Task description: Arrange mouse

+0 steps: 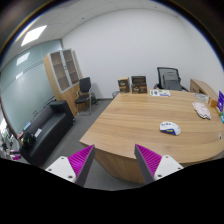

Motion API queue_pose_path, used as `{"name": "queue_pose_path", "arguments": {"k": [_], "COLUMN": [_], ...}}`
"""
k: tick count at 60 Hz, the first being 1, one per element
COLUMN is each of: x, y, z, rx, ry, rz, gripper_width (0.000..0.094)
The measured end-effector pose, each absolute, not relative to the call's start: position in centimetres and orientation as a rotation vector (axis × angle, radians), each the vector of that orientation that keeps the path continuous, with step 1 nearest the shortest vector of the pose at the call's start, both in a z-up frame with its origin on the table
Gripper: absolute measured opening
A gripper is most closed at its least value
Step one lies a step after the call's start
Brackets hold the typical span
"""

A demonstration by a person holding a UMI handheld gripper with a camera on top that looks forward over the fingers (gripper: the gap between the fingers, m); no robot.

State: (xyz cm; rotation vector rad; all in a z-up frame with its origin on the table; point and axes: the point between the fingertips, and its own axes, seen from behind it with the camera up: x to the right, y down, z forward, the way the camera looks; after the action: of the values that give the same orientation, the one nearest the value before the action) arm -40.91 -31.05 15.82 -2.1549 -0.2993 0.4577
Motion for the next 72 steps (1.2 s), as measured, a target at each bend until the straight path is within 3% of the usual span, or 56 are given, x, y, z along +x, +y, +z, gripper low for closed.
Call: {"name": "queue_pose_path", "arguments": {"k": [18, 35, 53, 72], "x": [-31.8, -24.2, -19.2, -19.3], "y": [-27.6, -19.2, -11.4, -5.5], "z": [11.9, 7.5, 0.5, -0.9], "rx": [-2.218, -2.203, -2.198, -2.179], "ry": [-0.147, -0.126, -0.264, -0.229], "rz": [0.246, 0.177, 0.129, 0.178], "gripper_width": [0.0826, 0.0832, 0.0830, 0.0848]}}
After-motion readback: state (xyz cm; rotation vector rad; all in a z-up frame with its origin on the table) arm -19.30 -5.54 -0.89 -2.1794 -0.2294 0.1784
